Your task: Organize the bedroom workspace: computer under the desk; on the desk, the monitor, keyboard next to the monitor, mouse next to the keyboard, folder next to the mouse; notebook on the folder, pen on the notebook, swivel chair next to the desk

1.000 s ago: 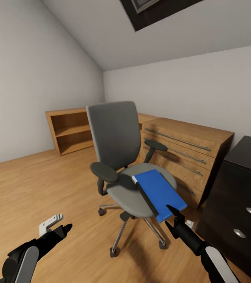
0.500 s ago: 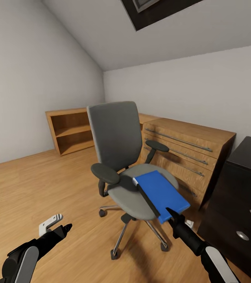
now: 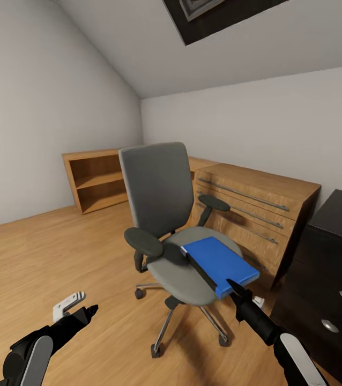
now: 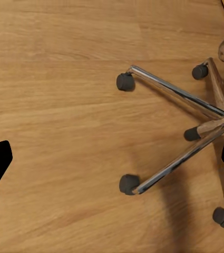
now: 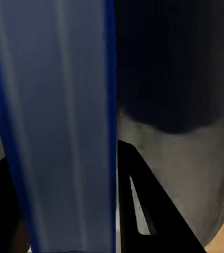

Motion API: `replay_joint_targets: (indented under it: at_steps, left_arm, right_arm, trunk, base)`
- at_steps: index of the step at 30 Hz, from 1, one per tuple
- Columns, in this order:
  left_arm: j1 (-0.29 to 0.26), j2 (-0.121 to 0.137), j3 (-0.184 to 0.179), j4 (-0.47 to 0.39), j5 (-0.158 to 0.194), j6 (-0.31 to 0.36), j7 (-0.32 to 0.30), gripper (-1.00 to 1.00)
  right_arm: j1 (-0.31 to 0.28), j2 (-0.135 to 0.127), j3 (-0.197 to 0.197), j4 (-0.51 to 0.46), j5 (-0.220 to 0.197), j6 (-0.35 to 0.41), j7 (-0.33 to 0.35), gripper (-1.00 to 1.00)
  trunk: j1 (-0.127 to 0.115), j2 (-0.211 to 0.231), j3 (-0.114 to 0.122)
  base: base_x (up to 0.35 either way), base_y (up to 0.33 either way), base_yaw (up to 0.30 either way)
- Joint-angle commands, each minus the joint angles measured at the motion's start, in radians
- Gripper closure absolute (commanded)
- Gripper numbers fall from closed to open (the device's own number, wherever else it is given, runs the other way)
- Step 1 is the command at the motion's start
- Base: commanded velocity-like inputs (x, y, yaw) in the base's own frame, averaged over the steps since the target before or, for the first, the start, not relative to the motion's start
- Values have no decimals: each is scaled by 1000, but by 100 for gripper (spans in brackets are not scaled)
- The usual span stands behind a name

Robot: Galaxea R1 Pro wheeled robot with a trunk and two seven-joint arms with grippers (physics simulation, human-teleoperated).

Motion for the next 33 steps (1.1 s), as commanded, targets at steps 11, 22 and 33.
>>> replay_joint_targets:
  at_steps: [11,22,33]
  left_arm:
    - [-1,-1,1,-2,10,4,6,-100]
    - [-1,-1,4,-2,10,-3,7,-100]
    - [9,-6,16,40,8,-8,10,-100]
  right_arm:
    - [0,1,-1,-80,2,5,5,100]
    - [33,-1,44,-317,48,8,2,100]
    - [126,-12,42,-541,139,20,4,100]
  trunk:
    - [-42,77,34]
    - [-85,154,68]
    - [-127,231,102]
  base:
    - [-272,-15,0]
    - [-226,-36,0]
    - [-8,-1,0]
